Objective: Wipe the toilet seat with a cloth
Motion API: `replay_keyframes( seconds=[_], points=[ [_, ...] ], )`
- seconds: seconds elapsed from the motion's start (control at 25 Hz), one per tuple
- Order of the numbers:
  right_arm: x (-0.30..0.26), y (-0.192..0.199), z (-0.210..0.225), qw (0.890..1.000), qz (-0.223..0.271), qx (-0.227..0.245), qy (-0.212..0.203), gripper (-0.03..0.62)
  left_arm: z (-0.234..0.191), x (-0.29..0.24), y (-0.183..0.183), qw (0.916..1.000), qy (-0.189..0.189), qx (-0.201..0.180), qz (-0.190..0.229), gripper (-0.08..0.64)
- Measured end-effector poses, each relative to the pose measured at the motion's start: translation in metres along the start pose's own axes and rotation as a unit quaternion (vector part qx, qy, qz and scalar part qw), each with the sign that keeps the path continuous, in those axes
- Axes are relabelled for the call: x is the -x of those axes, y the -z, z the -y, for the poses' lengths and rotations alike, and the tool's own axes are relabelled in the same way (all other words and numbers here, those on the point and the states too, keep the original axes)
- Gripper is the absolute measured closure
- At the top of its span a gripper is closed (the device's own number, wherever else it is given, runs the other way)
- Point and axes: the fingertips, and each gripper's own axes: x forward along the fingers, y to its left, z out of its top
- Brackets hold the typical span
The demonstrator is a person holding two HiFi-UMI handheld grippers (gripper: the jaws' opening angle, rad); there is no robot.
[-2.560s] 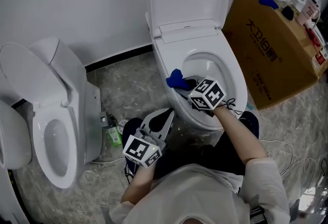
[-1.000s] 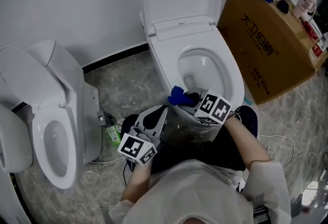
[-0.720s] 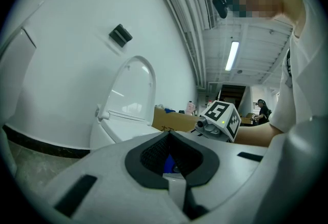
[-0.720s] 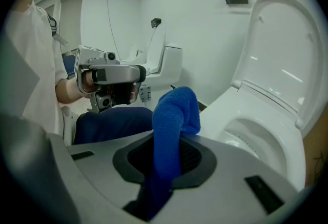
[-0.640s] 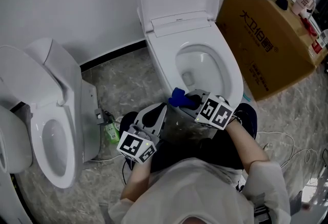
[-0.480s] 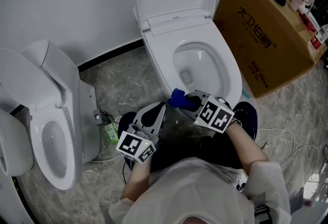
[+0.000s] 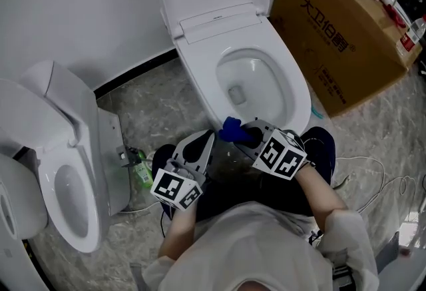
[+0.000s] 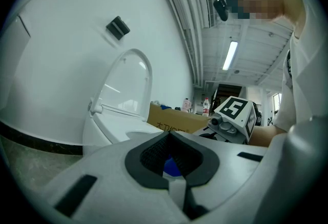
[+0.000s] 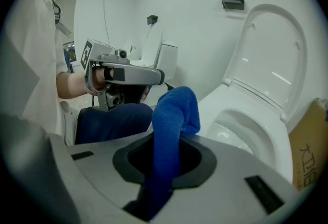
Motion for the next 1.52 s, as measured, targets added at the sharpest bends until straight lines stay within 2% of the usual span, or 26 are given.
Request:
replay_keyframes(
  seconds=[0.24,0.88,1.52],
  points=[
    [0.009,0.007,0.001,1.0,0.0,-0.014,0.006,0.541,-0.002,-0.004,0.005,1.0,0.002,0.007,-0.006,0.555],
    [0.027,0.026,0.009,0.998,0.002,-0.06,0.037,0.541,-0.005,-0.02,0.003,0.9998,0.015,-0.009,-0.011,0.555],
    [0.05,0.055,0.024,0.99,-0.005,-0.106,0.089,0.541,0.001,-0.031,0.008,0.999,0.041,-0.011,-0.014,0.555]
  ],
)
